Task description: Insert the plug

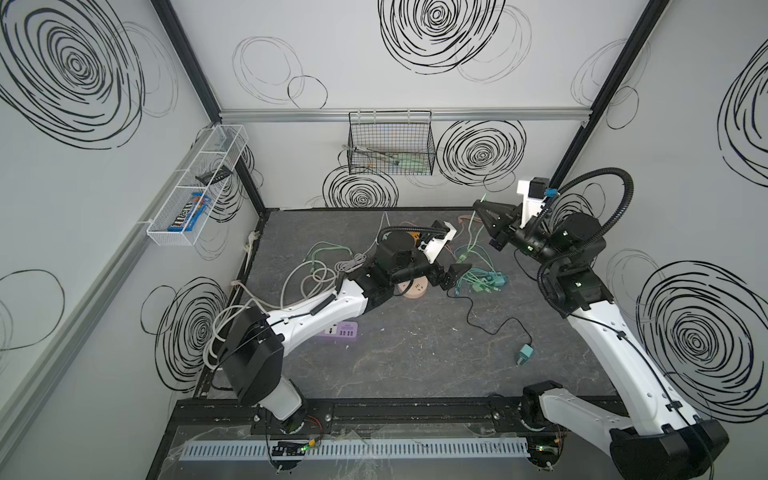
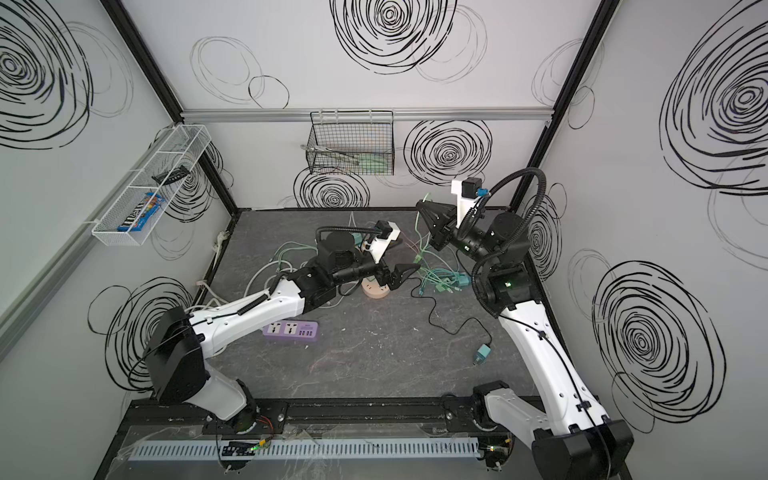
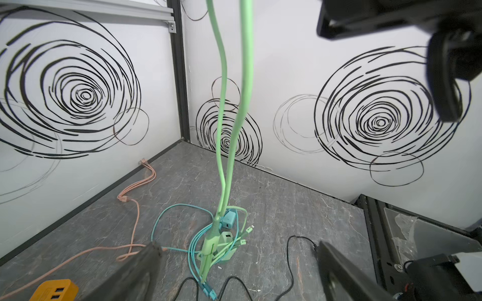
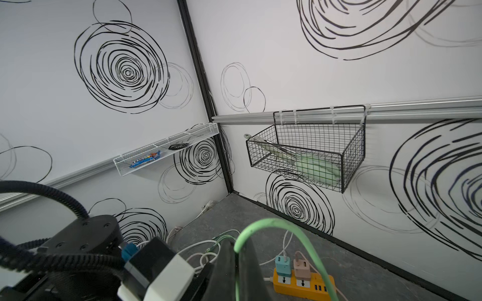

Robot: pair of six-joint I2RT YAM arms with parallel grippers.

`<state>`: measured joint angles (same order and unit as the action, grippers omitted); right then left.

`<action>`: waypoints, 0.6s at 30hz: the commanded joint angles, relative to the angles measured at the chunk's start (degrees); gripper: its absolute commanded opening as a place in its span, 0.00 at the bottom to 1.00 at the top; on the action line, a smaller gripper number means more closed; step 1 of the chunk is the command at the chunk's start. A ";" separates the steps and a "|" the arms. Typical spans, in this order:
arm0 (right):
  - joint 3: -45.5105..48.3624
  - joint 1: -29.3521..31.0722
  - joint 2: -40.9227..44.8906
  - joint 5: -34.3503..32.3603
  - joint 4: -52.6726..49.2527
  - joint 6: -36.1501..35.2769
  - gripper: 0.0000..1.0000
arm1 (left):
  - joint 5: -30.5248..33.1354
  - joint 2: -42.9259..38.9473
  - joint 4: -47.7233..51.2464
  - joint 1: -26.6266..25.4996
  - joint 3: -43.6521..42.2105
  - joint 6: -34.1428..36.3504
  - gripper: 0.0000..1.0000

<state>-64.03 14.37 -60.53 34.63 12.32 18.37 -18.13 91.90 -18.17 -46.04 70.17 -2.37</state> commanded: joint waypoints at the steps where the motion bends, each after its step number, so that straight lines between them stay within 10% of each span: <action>1: 0.31 0.44 1.29 5.05 5.40 2.37 0.00 | 1.56 2.52 -5.65 -0.10 3.64 -0.88 0.97; 8: 1.38 0.68 1.90 10.36 10.19 7.53 0.00 | 2.01 8.70 -6.58 0.00 8.79 -3.66 0.91; 13: 2.58 0.67 3.85 2.40 7.31 6.45 0.00 | -0.14 7.49 -7.97 1.15 7.49 -7.32 0.11; 15: 3.43 0.44 4.89 -5.57 3.94 5.38 0.13 | -0.04 5.40 -9.16 1.97 5.39 -9.08 0.00; 18: 5.62 0.02 5.12 -18.49 -2.49 4.24 0.60 | 0.13 2.35 -9.66 3.19 2.91 -11.29 0.00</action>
<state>-60.12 14.72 -56.14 29.67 15.07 23.99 -17.37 98.37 -22.92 -44.42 74.65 -9.98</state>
